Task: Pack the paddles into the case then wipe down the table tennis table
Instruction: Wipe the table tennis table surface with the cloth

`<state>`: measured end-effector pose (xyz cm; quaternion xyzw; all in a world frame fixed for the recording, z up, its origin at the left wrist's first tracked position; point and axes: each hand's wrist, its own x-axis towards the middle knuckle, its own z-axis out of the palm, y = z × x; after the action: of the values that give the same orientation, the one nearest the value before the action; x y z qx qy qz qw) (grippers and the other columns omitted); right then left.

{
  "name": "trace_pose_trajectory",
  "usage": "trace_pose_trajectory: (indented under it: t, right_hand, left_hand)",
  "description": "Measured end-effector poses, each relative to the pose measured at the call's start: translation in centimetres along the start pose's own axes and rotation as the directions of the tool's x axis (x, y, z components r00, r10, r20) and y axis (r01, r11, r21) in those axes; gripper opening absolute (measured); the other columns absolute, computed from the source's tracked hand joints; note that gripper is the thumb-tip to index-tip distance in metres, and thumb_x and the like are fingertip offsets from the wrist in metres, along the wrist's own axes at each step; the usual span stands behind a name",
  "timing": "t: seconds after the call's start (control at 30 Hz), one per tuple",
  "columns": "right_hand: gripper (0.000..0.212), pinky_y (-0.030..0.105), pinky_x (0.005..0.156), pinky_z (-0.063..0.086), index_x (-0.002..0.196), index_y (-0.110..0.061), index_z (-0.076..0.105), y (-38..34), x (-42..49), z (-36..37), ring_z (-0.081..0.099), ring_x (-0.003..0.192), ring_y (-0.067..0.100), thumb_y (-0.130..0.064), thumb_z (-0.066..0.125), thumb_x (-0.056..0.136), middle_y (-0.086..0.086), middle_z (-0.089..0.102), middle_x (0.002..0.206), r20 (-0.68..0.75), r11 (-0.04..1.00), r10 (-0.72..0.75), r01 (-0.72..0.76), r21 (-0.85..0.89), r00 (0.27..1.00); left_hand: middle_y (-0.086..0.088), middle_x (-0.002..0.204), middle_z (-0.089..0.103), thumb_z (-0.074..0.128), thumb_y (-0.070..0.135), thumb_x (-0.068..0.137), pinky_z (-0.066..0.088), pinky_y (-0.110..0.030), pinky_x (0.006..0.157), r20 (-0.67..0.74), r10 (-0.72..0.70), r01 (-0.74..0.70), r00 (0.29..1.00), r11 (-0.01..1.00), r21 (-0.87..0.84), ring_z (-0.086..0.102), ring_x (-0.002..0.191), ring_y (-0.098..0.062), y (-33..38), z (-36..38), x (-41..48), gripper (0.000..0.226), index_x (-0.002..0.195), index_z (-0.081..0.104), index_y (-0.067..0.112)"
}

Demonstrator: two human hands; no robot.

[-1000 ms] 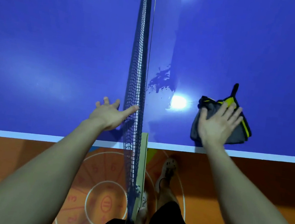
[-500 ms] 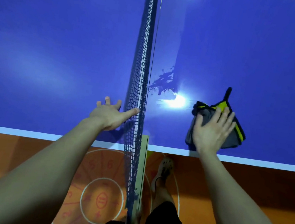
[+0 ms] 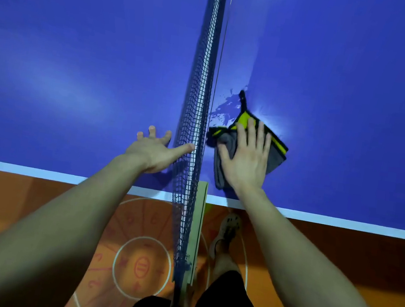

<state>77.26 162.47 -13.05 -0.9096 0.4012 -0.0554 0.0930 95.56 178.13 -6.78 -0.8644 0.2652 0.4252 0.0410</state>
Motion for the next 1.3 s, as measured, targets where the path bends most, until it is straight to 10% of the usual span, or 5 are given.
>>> trace_pose_trajectory:
  t: [0.53,0.77,0.93,1.03,1.3]
  right_hand:
    - [0.076,0.059,0.135,0.008,0.168,-0.023,0.039,1.7,11.5,-0.1,0.01,0.169,0.031,-0.064,0.045,0.105,0.007,0.025,0.18,0.014,0.982,-0.19,0.19,0.014,0.982]
    - [0.073,0.058,0.135,0.013,0.165,-0.025,0.046,4.7,6.7,-0.9,0.009,0.17,0.027,-0.061,0.057,0.102,0.002,0.022,0.181,0.217,0.566,-0.818,0.812,0.142,0.532]
    - [0.079,0.059,0.135,0.013,0.167,-0.022,0.041,2.8,24.5,0.2,0.016,0.168,0.03,-0.067,0.045,0.102,0.005,0.027,0.179,0.107,0.859,-0.51,0.512,0.017,0.853]
    - [0.075,0.059,0.135,0.011,0.164,-0.017,0.044,1.6,22.4,0.3,0.016,0.168,0.033,-0.06,0.047,0.103,0.008,0.031,0.178,0.064,0.891,-0.453,0.451,0.045,0.889]
    - [0.075,0.055,0.137,0.008,0.166,-0.023,0.046,4.9,11.0,-0.9,0.01,0.17,0.028,-0.057,0.059,0.1,0.003,0.023,0.18,0.233,0.261,-0.952,0.926,0.272,0.199]
  left_hand:
    - [0.001,0.179,-0.013,0.021,0.105,0.079,0.023,-0.062,0.126,-0.029,-0.025,0.025,0.999,1.0,-0.002,-0.01,0.166,-0.033,0.1,0.5,-0.7,0.111,0.17,0.004,0.043]
    - [0.005,0.178,-0.017,0.015,0.109,0.072,0.028,-0.062,0.127,-0.033,-0.05,0.05,0.998,0.999,-0.01,-0.012,0.165,-0.028,-0.3,0.4,-0.9,0.115,0.169,0.0,0.048]
    - [0.008,0.178,-0.018,0.007,0.112,0.06,0.032,-0.06,0.126,-0.064,-0.082,0.081,0.995,0.997,-0.015,-0.014,0.165,-0.024,-0.2,1.0,-1.2,0.124,0.168,-0.001,0.05]
    - [0.009,0.177,-0.018,0.007,0.113,0.059,0.033,-0.059,0.126,-0.074,-0.08,0.077,0.994,0.996,-0.034,-0.014,0.165,-0.023,0.1,1.0,-1.5,0.126,0.168,0.001,0.05]
    - [0.012,0.177,-0.018,0.004,0.115,0.055,0.038,-0.057,0.123,-0.092,-0.091,0.088,0.992,0.996,-0.032,-0.015,0.165,-0.019,0.3,0.5,-1.9,0.127,0.167,0.0,0.054]
